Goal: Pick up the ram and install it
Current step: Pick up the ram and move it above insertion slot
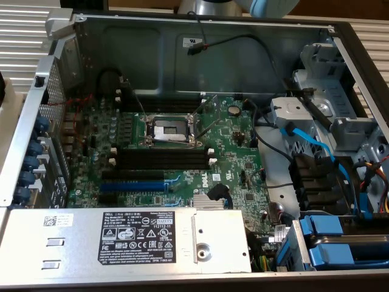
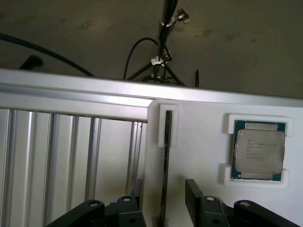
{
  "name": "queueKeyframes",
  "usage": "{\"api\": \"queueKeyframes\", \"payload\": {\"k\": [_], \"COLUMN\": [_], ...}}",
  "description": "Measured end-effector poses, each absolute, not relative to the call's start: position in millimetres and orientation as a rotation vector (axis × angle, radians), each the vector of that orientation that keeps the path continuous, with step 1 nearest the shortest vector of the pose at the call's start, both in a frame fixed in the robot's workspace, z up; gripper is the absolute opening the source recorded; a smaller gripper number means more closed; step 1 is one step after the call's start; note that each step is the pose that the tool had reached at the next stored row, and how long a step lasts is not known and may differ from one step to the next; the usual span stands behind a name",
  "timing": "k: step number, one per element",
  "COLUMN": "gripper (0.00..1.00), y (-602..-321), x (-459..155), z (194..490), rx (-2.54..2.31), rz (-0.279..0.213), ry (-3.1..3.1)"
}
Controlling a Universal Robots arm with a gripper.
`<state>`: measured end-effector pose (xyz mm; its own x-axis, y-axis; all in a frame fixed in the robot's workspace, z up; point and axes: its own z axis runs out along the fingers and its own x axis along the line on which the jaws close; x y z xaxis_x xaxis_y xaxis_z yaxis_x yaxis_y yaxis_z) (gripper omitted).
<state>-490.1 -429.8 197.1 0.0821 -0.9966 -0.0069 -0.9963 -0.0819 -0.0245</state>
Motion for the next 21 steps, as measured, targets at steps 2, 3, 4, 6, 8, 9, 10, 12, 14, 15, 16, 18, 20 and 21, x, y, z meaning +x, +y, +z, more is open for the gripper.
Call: {"api": "queueKeyframes", "payload": {"k": [2,3,4,6,8,9,10,12,14,15,16,18,20,21], "gripper": [0.46,0.46,0.4,0.33,0.27,0.22,0.16,0.15,0.15,0.15,0.15,0.15,0.15,0.15], "y": [-429.8,-429.8,-429.8,-429.8,-429.8,-429.9,-429.9,-429.8,-429.9,-429.8,-429.9,-429.9,-429.9,-429.8], "x": [-490.1,-490.1,-490.1,-490.1,-490.1,-490.1,-490.1,-490.1,-490.1,-490.1,-490.1,-490.1,-490.1,-490.1], "z": [197.1,197.1,197.1,197.1,197.0,197.1,197.1,197.0,197.1,197.1,197.1,197.1,197.2,197.2], "rx": [-2.294,-2.294,-2.294,-2.294,-2.294,-2.294,-2.294,-2.294,-2.294,-2.294,-2.294,-2.294,-2.294,-2.294], "rz": [-0.018,-0.018,-0.018,-0.018,-0.018,-0.018,-0.018,-0.018,-0.018,-0.018,-0.018,-0.018,-0.018,-0.018], "ry": [2.113,2.113,2.113,2.113,2.113,2.113,2.113,2.113,2.113,2.113,2.113,2.113,2.113,2.113]}}
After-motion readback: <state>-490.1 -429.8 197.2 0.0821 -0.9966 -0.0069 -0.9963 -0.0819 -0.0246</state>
